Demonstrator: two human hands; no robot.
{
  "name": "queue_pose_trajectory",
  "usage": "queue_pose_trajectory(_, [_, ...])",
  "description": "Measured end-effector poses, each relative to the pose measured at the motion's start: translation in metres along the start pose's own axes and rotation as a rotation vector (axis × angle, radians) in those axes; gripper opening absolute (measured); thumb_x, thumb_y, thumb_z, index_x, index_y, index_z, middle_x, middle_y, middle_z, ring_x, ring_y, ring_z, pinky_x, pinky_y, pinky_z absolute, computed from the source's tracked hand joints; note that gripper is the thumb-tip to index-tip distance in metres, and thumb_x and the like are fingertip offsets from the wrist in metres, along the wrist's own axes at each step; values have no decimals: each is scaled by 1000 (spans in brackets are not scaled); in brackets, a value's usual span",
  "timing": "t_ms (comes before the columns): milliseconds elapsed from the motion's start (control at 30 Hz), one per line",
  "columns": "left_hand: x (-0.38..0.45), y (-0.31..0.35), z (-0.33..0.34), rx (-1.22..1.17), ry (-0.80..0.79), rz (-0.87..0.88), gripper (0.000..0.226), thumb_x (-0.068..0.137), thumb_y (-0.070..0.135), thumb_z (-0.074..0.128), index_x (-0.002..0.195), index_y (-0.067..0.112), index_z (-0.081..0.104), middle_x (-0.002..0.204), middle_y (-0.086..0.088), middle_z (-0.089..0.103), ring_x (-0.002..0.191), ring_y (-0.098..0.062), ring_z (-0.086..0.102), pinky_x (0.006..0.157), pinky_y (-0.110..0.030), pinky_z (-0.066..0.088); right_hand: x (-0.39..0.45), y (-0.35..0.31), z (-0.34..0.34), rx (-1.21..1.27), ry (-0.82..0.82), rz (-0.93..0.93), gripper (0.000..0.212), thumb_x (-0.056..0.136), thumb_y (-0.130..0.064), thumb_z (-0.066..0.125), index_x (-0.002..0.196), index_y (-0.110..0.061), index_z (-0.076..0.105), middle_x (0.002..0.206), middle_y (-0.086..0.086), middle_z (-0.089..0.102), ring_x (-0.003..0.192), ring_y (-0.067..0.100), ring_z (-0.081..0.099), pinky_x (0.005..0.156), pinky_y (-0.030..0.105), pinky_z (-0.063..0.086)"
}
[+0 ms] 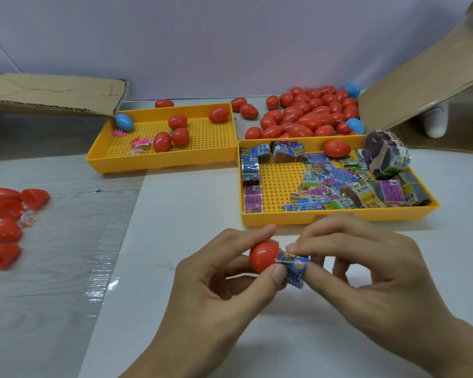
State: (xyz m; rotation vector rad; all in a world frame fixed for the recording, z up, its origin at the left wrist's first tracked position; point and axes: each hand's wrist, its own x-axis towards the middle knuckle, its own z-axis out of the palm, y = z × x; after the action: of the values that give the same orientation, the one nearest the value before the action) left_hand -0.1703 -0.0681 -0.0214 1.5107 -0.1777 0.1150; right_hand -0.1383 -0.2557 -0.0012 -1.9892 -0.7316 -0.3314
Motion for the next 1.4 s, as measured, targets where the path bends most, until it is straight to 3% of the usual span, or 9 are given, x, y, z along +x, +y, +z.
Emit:
queue_pose_trajectory(200, [-3, -3, 1, 154, 76, 177, 36, 80, 25, 75, 114, 33, 72, 104, 3, 73, 90, -20, 75, 75, -22, 59, 3, -1, -6, 151, -92, 157, 14, 78, -25, 70, 90, -25, 75, 87, -12, 69, 77, 13, 68, 45, 28, 50])
queue_pose_trajectory(367, [-3, -2, -2, 274, 72, 283, 37, 82, 26, 73, 119, 28, 69, 107, 11, 74, 98, -15, 73, 81, -25, 59, 3, -1, -7, 136, -79, 259, 15, 75, -15, 72, 81, -28, 77, 75, -11, 73, 68, 11, 71, 43, 26, 50])
queue_pose_trajectory(567, [-5, 1, 1, 255, 82, 356, 39, 88, 33, 70, 123, 19, 66, 110, 9, 74, 98, -14, 73, 81, -26, 60, 12, -3, -18, 615, -314, 538, 11, 83, -20, 73, 92, -16, 79, 82, 10, 77, 76, 21, 74, 49, 28, 54])
queue_pose_trajectory(733, [-6, 1, -1, 315, 83, 415, 40, 93, 35, 65, 128, 16, 60, 116, 6, 72, 106, -16, 71, 84, -29, 60, 14, -2, -18, 873, -353, 656, 34, 78, -34, 75, 103, -11, 77, 103, 13, 75, 92, 28, 73, 53, 32, 56])
queue_pose_trajectory(833, [-5, 2, 0, 425, 51, 478, 37, 95, 34, 62, 126, 15, 64, 118, 5, 72, 107, -10, 70, 86, -23, 57, 15, -5, -11, 963, -364, 749, 40, 76, -45, 77, 97, -10, 77, 95, 11, 75, 84, 24, 74, 54, 31, 57])
queue_pose_trajectory(933, [-4, 1, 4, 545, 45, 537, 36, 90, 29, 66, 121, 10, 61, 116, 3, 70, 104, -4, 70, 86, -17, 55, 12, -7, -4, 1008, -358, 849, 27, 73, -37, 79, 85, -13, 75, 88, 9, 74, 71, 20, 72, 52, 29, 56])
queue_pose_trajectory(1033, [-3, 1, 5, 587, 17, 528, 39, 90, 30, 64, 123, 10, 59, 119, 6, 67, 107, 1, 67, 86, -11, 51, 11, -8, -3, 1058, -325, 919, 25, 69, -33, 79, 82, -12, 75, 81, 11, 72, 68, 20, 72, 47, 25, 54])
queue_pose_trajectory(1267, [0, -2, 3, 604, -73, 432, 48, 83, 31, 70, 125, 10, 60, 122, 12, 63, 111, 10, 61, 87, -4, 45, 9, -4, -1, 1017, -284, 1055, 36, 66, -32, 83, 89, -5, 77, 93, 20, 74, 67, 18, 71, 48, 24, 54])
queue_pose_trajectory(1400, [0, -3, 0, 531, -80, 356, 51, 83, 31, 70, 129, 11, 59, 121, 13, 66, 107, 8, 65, 88, -9, 49, 11, -3, -2, 1095, -327, 1109, 35, 70, -32, 80, 95, -8, 78, 97, 19, 73, 71, 19, 72, 51, 27, 57])
